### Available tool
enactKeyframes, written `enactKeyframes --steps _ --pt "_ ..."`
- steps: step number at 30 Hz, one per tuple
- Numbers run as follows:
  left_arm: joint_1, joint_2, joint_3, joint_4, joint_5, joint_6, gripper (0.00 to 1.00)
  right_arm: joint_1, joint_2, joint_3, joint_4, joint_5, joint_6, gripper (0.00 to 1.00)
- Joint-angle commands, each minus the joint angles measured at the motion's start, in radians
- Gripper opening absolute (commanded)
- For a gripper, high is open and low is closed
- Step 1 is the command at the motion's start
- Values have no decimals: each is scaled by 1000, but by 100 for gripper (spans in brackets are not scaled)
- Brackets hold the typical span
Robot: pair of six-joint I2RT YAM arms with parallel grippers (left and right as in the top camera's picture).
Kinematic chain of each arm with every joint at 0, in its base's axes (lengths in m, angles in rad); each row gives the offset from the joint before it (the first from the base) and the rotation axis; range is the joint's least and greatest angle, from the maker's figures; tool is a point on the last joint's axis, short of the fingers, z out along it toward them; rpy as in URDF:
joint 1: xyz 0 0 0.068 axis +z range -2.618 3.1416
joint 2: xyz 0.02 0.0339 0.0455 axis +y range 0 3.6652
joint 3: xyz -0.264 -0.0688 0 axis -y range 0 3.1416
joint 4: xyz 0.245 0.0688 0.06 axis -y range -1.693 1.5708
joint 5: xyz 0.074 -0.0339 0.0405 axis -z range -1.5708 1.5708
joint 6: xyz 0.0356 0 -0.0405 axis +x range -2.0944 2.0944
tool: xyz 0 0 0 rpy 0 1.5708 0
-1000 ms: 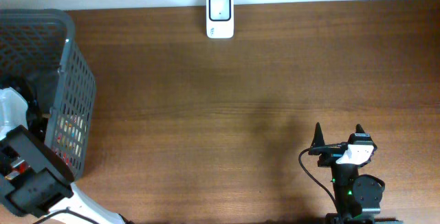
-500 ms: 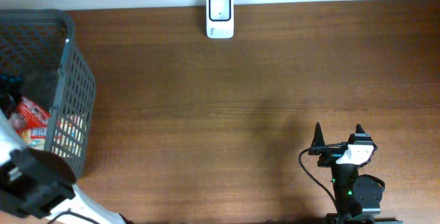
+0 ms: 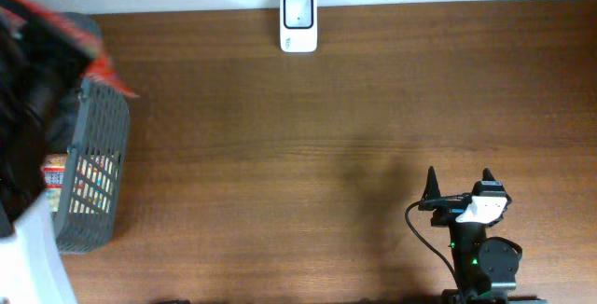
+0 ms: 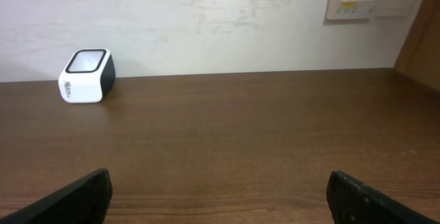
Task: Scan the item barcode
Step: 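Grasp the red candy bag with the left gripper and lift it, then carry the red bag to the table center and release it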
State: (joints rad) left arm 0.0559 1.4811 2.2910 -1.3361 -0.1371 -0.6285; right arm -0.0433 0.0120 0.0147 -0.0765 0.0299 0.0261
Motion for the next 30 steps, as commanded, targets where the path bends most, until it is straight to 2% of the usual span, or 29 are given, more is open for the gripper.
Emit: enactKeyframes --steps 1,6,10,18,23,28,29,30 --pt "-222 -7 6 14 3 59 0 -3 -9 -9 -2 8 5 99" --pt "-431 72 -63 11 0 163 0 -3 -9 -9 -2 8 5 99" --pt "-546 181 -159 10 -47 179 0 -3 -9 -9 -2 8 5 99" --pt "-684 488 -294 17 -66 177 0 -3 -9 -9 -2 8 5 99" --pt "-748 646 -294 68 -65 178 0 -3 -9 -9 -2 8 5 98" --pt "-782 728 -294 114 -64 177 0 -3 -9 -9 -2 8 5 98" --pt "-786 729 -294 116 -61 177 12 -3 -9 -9 -2 8 5 99" --pt "-789 729 -294 117 -58 177 33 -3 -9 -9 -2 8 5 99"
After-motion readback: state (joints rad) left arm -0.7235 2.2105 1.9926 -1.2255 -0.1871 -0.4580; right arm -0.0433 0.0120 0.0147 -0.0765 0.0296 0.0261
